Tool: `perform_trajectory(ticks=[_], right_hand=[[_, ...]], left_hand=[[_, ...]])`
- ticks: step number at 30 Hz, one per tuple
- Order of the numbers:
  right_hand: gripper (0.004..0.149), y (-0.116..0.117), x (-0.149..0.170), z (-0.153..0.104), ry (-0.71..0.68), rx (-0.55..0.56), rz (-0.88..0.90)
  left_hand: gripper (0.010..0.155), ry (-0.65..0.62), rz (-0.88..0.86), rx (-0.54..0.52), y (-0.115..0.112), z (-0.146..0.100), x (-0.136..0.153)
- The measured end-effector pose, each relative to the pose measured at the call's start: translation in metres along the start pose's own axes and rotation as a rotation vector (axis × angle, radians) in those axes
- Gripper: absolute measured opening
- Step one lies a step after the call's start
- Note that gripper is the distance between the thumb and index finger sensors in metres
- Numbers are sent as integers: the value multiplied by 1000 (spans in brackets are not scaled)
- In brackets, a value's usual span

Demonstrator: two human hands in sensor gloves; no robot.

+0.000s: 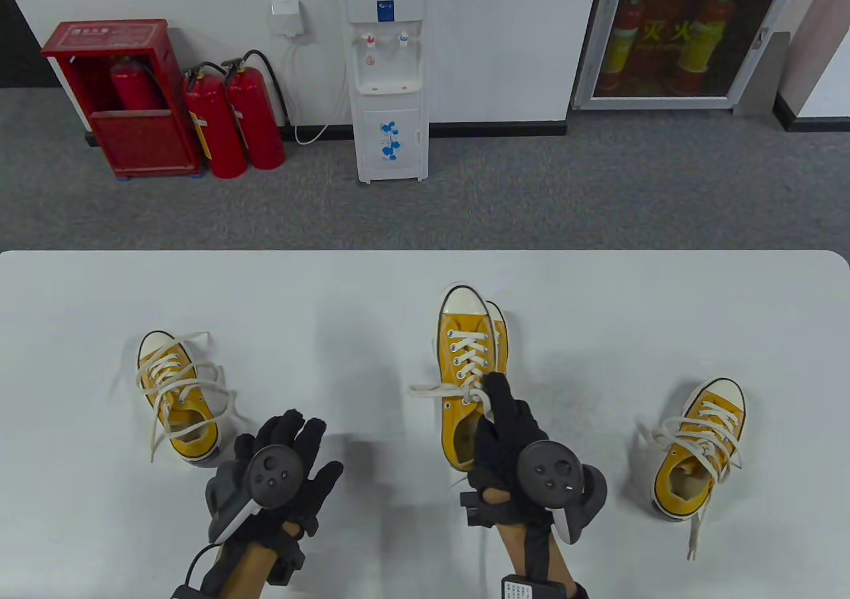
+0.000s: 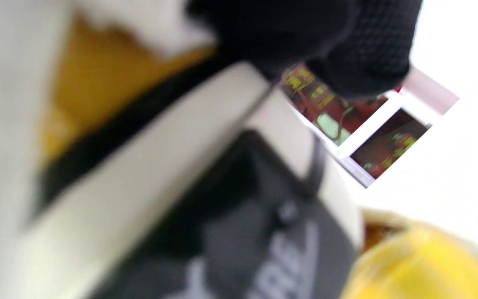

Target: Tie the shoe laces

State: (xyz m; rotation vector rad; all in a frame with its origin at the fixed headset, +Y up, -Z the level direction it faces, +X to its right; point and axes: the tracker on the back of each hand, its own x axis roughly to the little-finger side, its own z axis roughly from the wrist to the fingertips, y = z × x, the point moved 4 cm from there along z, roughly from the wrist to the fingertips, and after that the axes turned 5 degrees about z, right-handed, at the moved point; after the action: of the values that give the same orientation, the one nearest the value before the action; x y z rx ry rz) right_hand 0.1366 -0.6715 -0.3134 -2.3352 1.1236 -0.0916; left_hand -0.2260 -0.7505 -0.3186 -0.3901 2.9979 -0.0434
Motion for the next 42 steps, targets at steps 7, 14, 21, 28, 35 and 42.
perform_trajectory(ticks=[7,14,21,28,35,42], right_hand=[[51,-33,35,26,64,94,-67],[52,-47,81,52,149,87,-116],[51,-30,125,55,231,6,-133],[51,0,132,57,212,-103,-211],[50,8,140,56,265,-139,-249],[55,10,138,53,275,-161,-225]], left_hand=[[78,3,-14,-8,3,0,2],[78,13,-21,2,1,0,3],[78,17,-11,9,0,1,3],[77,14,-12,22,-1,1,1],[77,9,-10,18,-1,2,0],[78,4,-7,20,-1,2,-1]])
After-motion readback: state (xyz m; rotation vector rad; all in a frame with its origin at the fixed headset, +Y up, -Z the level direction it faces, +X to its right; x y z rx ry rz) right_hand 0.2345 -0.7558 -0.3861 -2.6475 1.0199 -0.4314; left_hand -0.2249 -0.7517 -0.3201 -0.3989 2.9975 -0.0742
